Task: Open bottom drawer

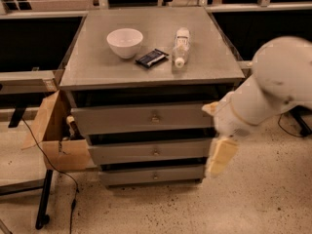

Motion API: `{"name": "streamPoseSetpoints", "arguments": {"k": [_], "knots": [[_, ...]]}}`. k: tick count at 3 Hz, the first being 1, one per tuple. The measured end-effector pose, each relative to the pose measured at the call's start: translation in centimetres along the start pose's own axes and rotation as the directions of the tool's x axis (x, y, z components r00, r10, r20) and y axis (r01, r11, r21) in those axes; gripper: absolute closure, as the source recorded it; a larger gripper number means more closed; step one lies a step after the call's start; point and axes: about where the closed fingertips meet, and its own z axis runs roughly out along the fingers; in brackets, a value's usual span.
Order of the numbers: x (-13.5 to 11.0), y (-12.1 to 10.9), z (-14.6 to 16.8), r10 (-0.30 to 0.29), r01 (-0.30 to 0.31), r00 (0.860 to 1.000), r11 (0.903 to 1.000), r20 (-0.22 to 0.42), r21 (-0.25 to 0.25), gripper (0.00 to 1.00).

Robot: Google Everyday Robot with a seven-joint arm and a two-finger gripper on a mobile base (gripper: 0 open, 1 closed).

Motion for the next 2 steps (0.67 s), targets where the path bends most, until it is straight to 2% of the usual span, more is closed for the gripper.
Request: {"name": "streamPoseSetpoints", "arguments": {"k": [1, 2], "knots": [[-1.0, 3.0, 13.4, 0.018, -0.004, 0.993, 0.9931, 0.115, -0.117, 0.00], [-1.2, 1.7, 13.5, 0.025, -0.016, 0.991, 0.9971, 0.129, -0.074, 0.00]]}}
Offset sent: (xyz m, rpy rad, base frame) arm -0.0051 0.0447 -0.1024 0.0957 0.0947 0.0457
